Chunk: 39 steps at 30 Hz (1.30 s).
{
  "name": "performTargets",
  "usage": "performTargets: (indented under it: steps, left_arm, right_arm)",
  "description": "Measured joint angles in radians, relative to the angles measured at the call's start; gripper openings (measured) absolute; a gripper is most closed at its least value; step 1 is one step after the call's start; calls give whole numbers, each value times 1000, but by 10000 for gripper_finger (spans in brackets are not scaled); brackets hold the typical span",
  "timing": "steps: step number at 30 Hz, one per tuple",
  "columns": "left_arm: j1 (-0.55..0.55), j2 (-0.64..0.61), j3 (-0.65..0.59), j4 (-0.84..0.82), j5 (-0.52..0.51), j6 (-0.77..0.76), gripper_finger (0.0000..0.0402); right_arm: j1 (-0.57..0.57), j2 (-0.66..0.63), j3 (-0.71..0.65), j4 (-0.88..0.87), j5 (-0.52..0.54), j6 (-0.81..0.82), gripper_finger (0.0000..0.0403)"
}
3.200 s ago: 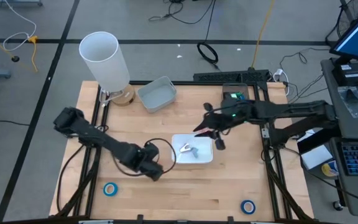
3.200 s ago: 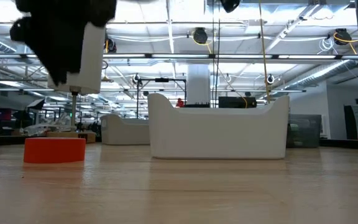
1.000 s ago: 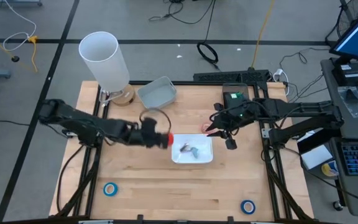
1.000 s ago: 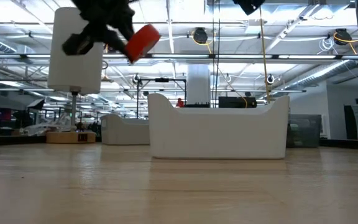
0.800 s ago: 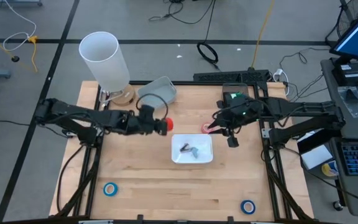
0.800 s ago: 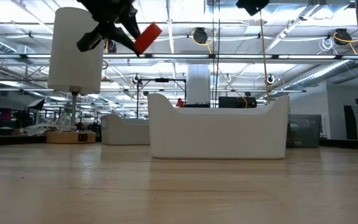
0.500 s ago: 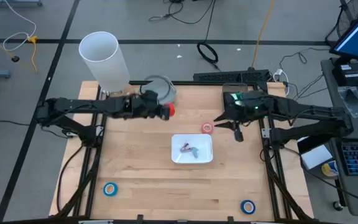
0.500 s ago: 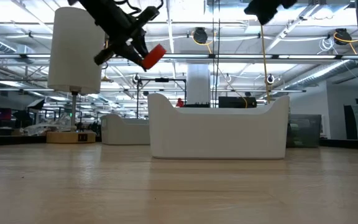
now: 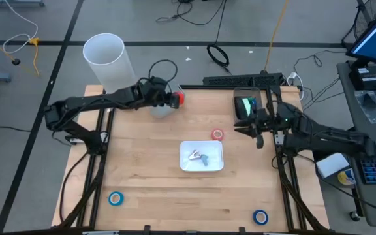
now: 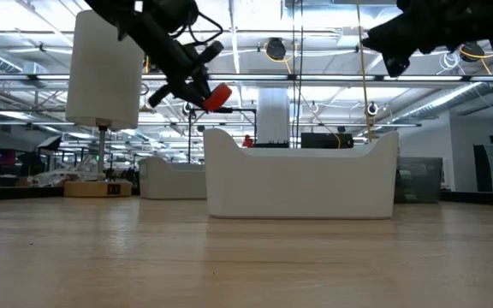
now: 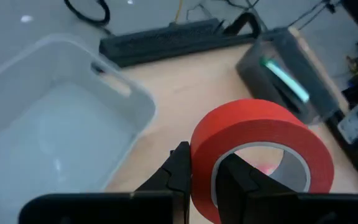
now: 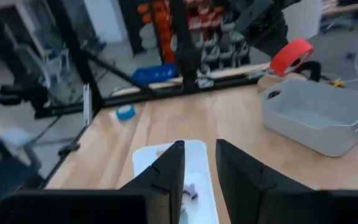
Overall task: Pick and place Stapler, Stapler remover, tape
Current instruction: Put the orange tape into the gray bin
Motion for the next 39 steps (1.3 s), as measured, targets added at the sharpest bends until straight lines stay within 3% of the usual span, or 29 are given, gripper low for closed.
performTargets:
  steps: [4,10,16,19,24,29,34,39]
  left_arm:
    - [46,67,51,-23,5,70,41]
    - [132,239,224,-73,37,192,41]
    - [190,421,444,-317,84,235,41]
    - [201,457,490,-421,76,217,41]
    - [197,450,495,-519,-64,165,41]
    - [179,456,495,-527,-121,176,42]
    - [141,467,477,-527,-261,168,42]
    - [108,466,471,-528,-324,144,42]
  right_arm:
    - [-40,-66,-88,96,3,53,86]
    - [-88,-132,-143,152,2,106,86]
    - [-109,-155,-146,152,3,139,86]
    - [-109,-159,-146,151,2,141,86]
    - [-109,-158,-146,150,13,141,86]
    - [-108,-158,-146,150,81,139,86]
    - [-108,-158,-146,150,81,151,86]
    - [-108,-158,-146,150,78,176,86]
